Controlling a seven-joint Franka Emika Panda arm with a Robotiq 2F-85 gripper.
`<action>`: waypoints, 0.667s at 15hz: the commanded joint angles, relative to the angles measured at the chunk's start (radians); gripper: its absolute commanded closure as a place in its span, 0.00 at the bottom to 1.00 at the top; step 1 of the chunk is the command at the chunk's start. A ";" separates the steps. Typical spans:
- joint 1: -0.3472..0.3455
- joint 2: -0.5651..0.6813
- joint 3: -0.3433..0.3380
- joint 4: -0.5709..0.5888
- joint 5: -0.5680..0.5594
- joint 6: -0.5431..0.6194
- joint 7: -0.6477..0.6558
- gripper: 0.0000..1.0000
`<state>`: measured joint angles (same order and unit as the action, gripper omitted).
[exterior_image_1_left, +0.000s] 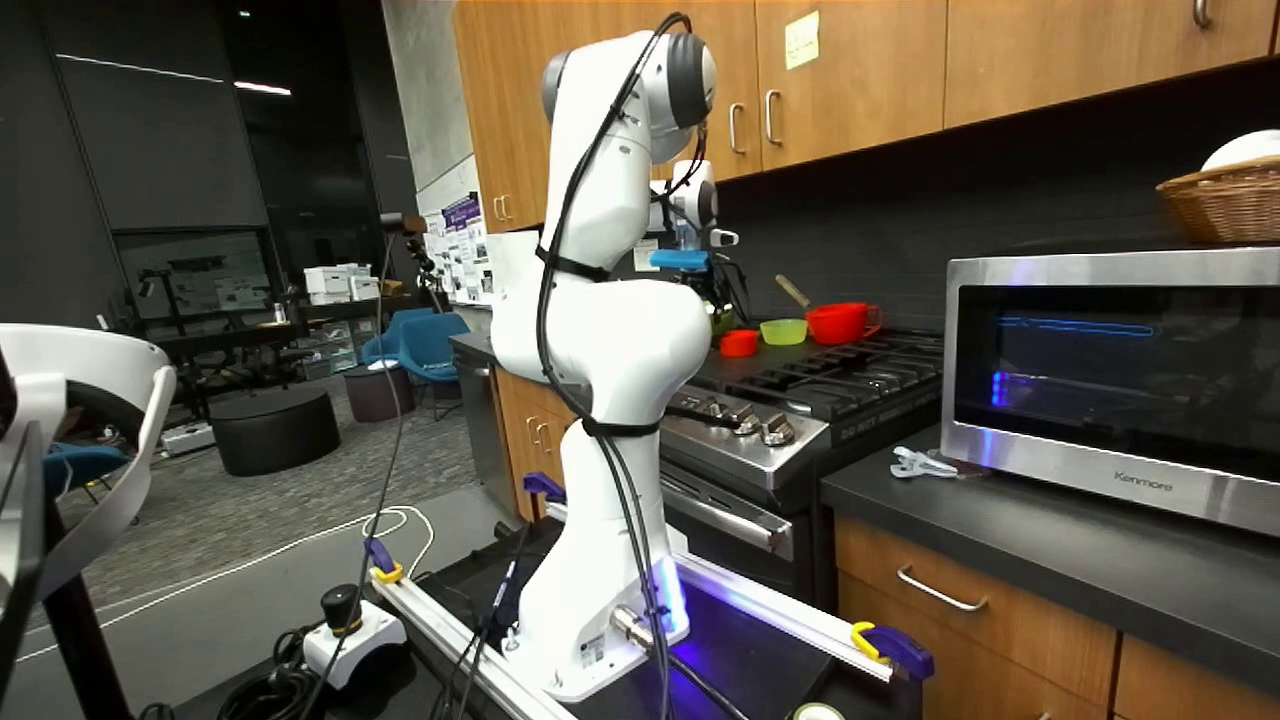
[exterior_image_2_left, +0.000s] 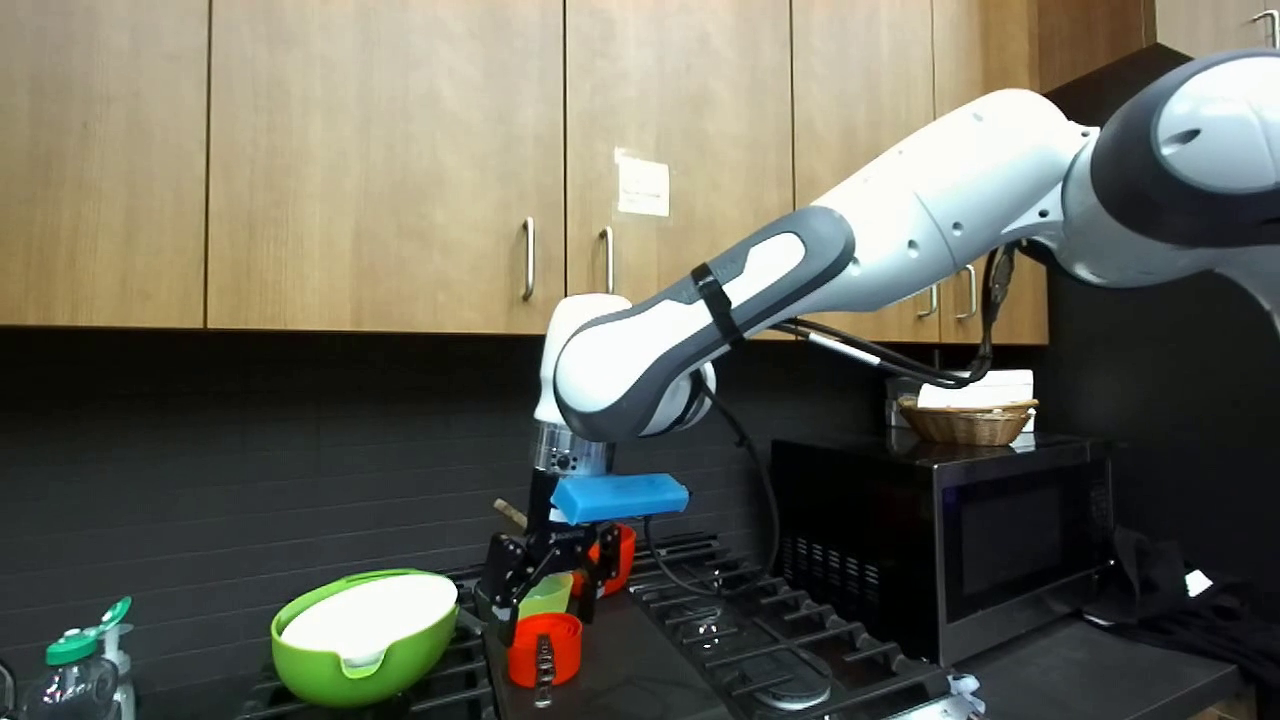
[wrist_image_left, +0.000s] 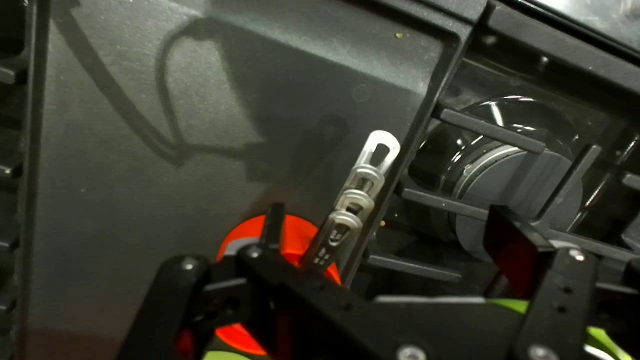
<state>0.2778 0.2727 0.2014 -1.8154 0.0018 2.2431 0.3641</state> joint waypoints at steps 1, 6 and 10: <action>0.009 0.014 -0.004 0.025 0.021 0.002 0.007 0.00; 0.012 0.044 -0.013 0.039 0.010 0.001 0.028 0.00; 0.018 0.071 -0.026 0.051 0.005 0.001 0.075 0.00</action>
<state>0.2780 0.3185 0.1967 -1.7949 0.0090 2.2443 0.3917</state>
